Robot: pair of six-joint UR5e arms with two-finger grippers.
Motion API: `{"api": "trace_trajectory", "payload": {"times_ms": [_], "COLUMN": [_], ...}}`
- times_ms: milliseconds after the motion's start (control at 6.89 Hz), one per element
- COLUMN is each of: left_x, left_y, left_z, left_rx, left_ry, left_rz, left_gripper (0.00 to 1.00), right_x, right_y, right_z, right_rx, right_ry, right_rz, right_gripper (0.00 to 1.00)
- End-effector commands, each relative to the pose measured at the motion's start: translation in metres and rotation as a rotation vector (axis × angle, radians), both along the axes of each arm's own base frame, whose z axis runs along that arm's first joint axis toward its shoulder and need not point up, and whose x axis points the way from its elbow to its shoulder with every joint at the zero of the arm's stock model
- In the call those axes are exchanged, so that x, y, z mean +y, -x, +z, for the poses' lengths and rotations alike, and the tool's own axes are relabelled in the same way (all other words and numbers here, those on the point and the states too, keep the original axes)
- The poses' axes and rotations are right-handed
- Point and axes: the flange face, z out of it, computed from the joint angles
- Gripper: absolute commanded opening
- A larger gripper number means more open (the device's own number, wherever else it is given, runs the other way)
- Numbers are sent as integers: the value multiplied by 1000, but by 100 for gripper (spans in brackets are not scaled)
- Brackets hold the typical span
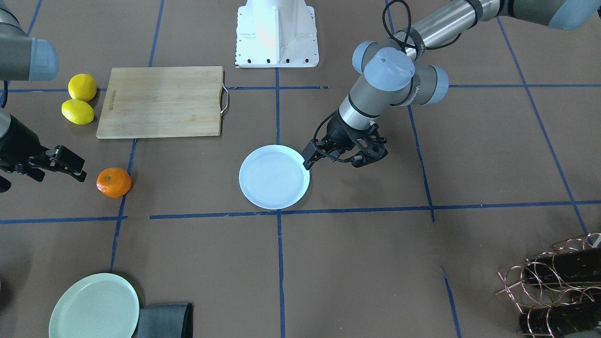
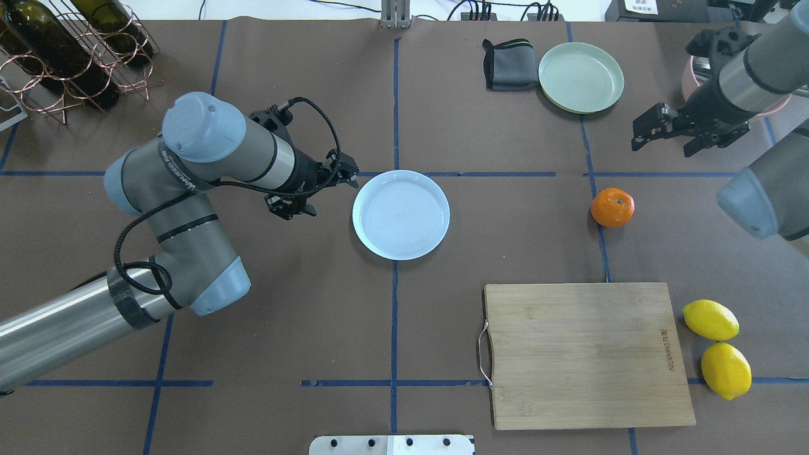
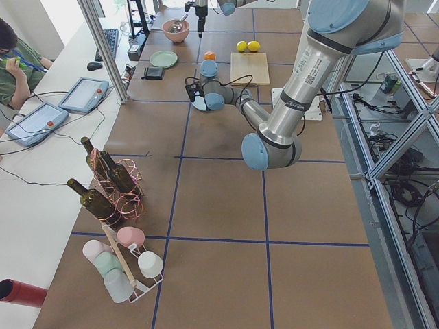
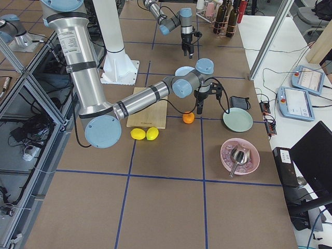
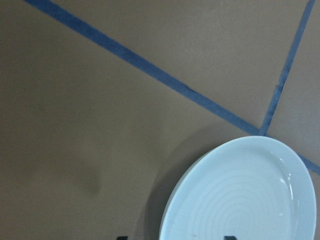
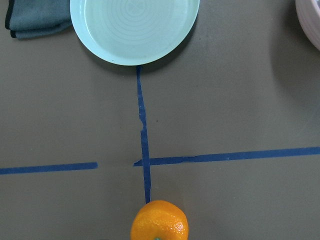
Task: Pick orange to plate
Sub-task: 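Release the plate and withdraw the left gripper while the right gripper reaches toward the orange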
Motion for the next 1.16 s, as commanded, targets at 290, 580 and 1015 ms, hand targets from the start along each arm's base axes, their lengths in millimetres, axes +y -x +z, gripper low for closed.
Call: {"api": "trace_trajectory", "payload": {"times_ms": [290, 580, 1015], "left_x": [-19, -24, -13], "left_y": [53, 63, 75], "left_z": [10, 10, 23], "left_rx": [8, 12, 3], "left_ry": [-34, -33, -50], "left_rz": [5, -4, 5], "left_gripper": [100, 100, 100], "right_x": [34, 36, 40], "right_y": [93, 98, 117], "right_z": [27, 41, 52], "right_rx": [145, 162, 178], "right_ry": [-52, -37, -20], "right_rz": [-87, -104, -131], "right_gripper": [100, 100, 100]}}
